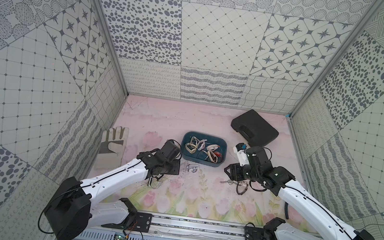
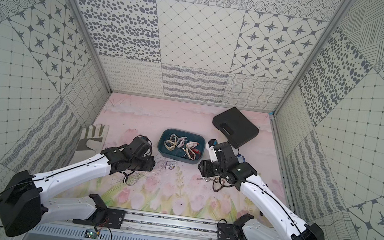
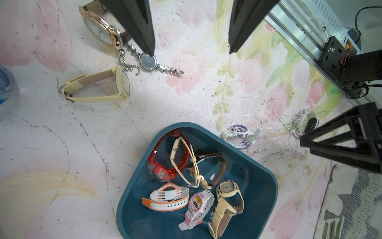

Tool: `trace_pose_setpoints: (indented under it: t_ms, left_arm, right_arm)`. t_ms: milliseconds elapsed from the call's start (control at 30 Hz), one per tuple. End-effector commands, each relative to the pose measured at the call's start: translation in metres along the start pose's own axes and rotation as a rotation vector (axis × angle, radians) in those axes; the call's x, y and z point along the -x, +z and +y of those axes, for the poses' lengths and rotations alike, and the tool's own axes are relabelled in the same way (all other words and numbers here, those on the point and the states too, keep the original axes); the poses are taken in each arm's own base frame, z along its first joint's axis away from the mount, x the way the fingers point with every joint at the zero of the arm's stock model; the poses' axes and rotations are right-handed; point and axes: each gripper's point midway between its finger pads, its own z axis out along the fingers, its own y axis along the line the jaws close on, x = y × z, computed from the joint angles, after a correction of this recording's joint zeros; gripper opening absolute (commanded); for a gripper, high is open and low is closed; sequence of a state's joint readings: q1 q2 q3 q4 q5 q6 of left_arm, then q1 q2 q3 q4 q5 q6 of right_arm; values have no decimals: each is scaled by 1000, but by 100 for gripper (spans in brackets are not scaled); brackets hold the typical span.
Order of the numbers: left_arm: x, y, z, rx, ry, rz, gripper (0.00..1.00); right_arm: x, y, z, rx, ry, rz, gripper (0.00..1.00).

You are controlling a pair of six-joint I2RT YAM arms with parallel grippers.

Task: Put the watch into the storage box
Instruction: Pick up the watch at the center of the board.

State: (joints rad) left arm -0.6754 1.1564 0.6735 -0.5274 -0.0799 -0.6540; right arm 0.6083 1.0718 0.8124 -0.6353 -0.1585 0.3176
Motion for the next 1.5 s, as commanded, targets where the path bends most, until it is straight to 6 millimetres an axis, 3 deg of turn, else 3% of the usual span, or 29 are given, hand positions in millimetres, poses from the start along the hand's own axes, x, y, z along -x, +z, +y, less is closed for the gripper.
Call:
trace_pose_setpoints:
  t_ms: [0, 167, 500, 733, 967, 1067, 1233, 1467]
  left_arm:
    - [-44, 9, 36, 126, -127, 70, 60]
    - [-62, 16, 46, 152, -152, 99, 57]
    - [-63, 22, 55, 209, -151, 101, 52]
    - [-53, 10, 50, 178, -143, 59, 48]
    - [-63, 27, 50, 203, -129, 123, 43]
    - [-63, 31, 49, 205, -122, 132, 30]
    - [-61, 32, 44, 190, -109, 136, 0]
    - [-34, 8, 16, 83, -53, 85, 0]
  right_arm:
    - [2, 3, 7, 42, 9, -15, 62]
    - [-1, 7, 6, 40, 11, -9, 62]
    - [-4, 8, 8, 43, 5, 0, 62]
    - [-6, 8, 6, 34, 3, 2, 62]
    - [-7, 8, 6, 31, -4, 3, 62]
    - [-8, 8, 6, 34, -1, 5, 62]
    - [-10, 8, 5, 34, 5, 8, 62]
    - [-16, 14, 13, 55, 3, 50, 62]
